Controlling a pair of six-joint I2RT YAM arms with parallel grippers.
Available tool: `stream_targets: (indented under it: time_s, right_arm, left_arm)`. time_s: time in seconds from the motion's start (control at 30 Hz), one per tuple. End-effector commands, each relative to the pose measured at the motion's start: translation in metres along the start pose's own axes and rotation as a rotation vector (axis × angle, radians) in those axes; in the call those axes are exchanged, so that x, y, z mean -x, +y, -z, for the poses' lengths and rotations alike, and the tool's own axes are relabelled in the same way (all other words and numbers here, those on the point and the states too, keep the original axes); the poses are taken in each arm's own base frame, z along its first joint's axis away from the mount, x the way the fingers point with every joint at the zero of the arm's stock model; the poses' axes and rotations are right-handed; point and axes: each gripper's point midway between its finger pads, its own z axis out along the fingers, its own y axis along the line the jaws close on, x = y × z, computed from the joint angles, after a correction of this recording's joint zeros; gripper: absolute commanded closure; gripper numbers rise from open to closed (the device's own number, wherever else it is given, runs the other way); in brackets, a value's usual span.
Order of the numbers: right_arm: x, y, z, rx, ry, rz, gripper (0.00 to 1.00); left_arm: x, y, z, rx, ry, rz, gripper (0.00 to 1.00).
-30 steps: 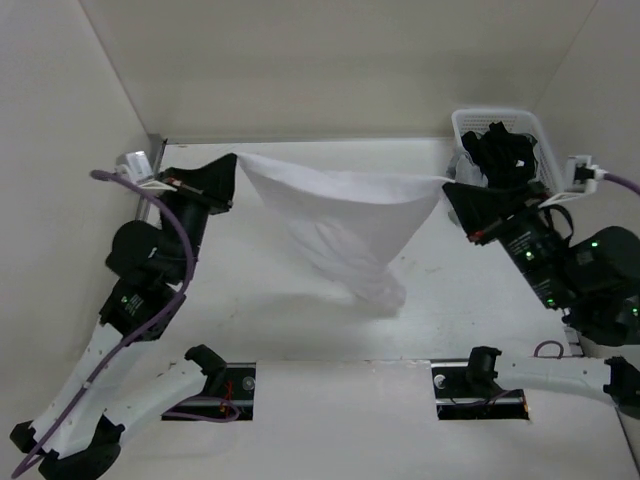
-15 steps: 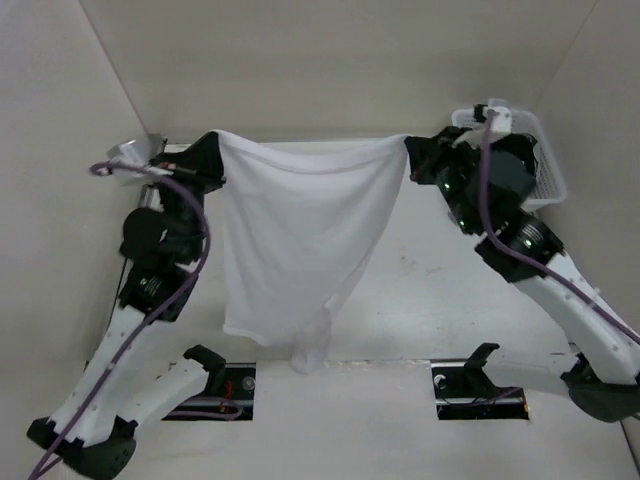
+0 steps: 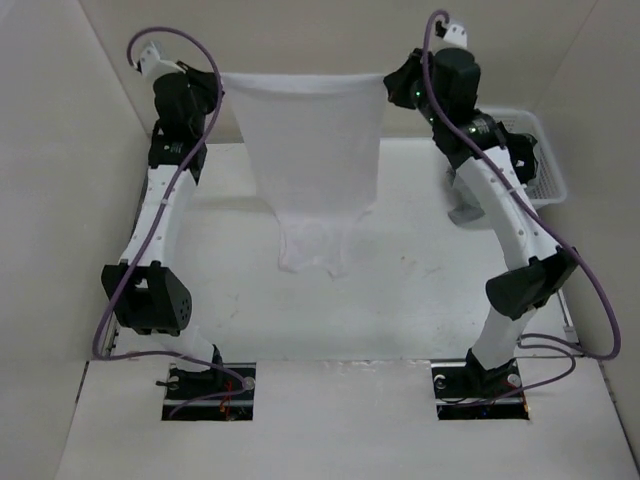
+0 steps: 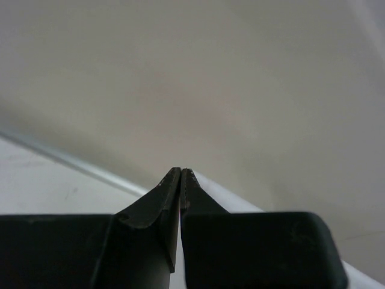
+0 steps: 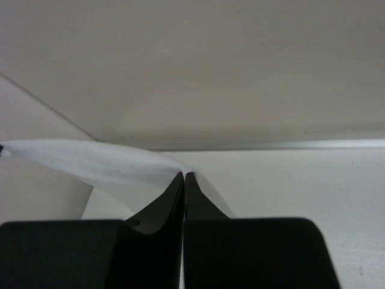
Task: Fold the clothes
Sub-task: Flatten the tank top out
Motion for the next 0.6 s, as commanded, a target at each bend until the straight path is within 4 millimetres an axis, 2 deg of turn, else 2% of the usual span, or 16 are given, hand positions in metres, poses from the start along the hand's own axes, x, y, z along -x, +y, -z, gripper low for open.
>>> stream_targets:
  time_s: [0.0,0.07,0.13,0.23,0.3,0.43,0.57]
  right_arm:
    - [0.101,0.043,0.054,0.125,-0.204,-0.009,1.0]
    - [0.115,0.046,0.063,0.13,-0.224,-0.004,1.0]
    - [0.118,0.047,0.07,0.13,-0.224,-0.002,1.0]
    - [0.105,0.04,0.076,0.109,-0.195,0.008,0.99]
    - [0.085,0.029,0.077,0.089,-0.165,0.006,0.99]
    - [0.027,0.0,0.093,0.043,-0.104,-0.001,0.99]
    - [-0.054,-0.022,0.132,0.001,-0.016,-0.008,0.99]
  left_arm:
    - [0.095,-0.087,0.039,-0.232,-0.165,0.009,1.0]
    - [0.107,-0.091,0.044,-0.242,-0.19,0.004,1.0]
    - [0.116,-0.095,0.052,-0.252,-0.207,0.001,1.0]
    - [0.113,-0.096,0.064,-0.257,-0.21,-0.015,1.0]
    - [0.099,-0.093,0.072,-0.256,-0.196,-0.019,0.99]
    - [0.062,-0.065,0.094,-0.206,-0.171,-0.024,0.99]
    - [-0.003,-0.015,0.133,-0.116,-0.106,-0.048,0.99]
